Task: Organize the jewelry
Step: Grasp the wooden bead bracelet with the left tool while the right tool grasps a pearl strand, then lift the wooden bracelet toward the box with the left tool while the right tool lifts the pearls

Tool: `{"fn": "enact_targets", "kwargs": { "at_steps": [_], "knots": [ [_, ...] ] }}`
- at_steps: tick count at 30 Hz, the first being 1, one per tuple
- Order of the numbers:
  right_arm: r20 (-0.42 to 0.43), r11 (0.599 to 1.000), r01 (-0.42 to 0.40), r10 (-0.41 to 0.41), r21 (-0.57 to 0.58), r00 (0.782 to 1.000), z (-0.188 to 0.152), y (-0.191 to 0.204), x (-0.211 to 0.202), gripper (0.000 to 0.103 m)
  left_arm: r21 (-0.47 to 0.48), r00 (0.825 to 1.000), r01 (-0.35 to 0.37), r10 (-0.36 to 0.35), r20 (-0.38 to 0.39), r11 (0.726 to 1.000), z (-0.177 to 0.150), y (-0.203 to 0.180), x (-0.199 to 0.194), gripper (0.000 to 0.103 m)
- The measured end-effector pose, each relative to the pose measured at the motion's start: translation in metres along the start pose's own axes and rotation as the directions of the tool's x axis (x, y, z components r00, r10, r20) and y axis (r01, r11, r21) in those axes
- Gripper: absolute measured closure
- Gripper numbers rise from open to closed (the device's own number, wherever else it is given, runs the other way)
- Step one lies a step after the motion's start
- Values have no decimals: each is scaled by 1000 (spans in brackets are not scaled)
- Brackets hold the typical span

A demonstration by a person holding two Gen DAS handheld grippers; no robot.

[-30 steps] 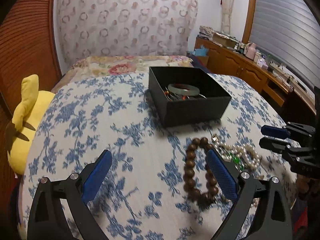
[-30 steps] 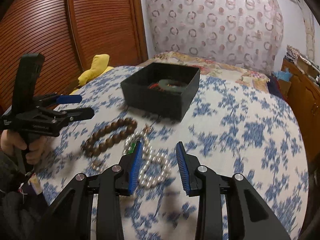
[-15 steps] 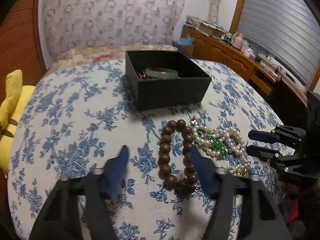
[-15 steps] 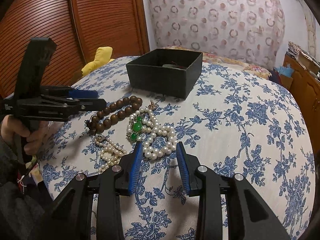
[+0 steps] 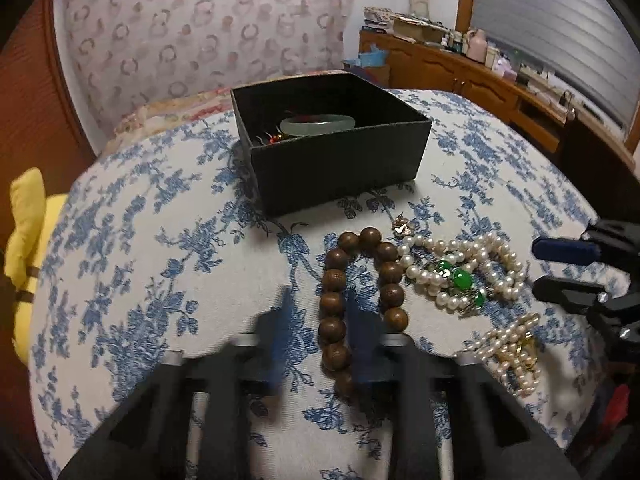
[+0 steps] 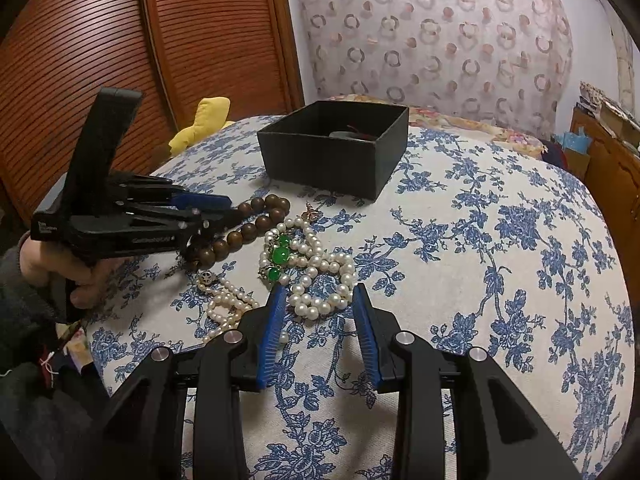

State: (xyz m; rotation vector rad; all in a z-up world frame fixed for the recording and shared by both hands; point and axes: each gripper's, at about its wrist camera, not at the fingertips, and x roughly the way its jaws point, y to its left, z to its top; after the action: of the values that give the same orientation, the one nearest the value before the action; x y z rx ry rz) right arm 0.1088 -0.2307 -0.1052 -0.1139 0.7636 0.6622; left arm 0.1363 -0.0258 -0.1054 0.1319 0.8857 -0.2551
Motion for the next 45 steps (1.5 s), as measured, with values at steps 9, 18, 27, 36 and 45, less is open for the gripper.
{"fn": "enact_targets", "kwargs": {
  "at_steps": [9, 18, 27, 36, 45],
  "knots": [
    [-34, 995, -69, 67, -75, 997, 5, 33, 8, 66, -67, 998, 15, -10, 69, 998, -18, 13, -32, 91],
    [-82, 981, -119, 107, -153, 991, 15, 65, 22, 77, -102, 994, -13, 24, 107, 995, -31, 29, -51, 91],
    [-152, 969, -142, 112, -201, 982, 17, 80, 40, 78, -144, 994, -3, 18, 109, 990, -40, 44, -51, 91],
    [-180, 954, -111, 62, -277, 982, 19, 89, 49, 82, -154, 994, 4, 13, 110, 988, -44, 48, -48, 91],
    [-111, 967, -93, 68, -236, 991, 24, 79, 31, 98, -140, 986, 19, 4, 165, 990, -37, 43, -68, 91]
  ]
}}
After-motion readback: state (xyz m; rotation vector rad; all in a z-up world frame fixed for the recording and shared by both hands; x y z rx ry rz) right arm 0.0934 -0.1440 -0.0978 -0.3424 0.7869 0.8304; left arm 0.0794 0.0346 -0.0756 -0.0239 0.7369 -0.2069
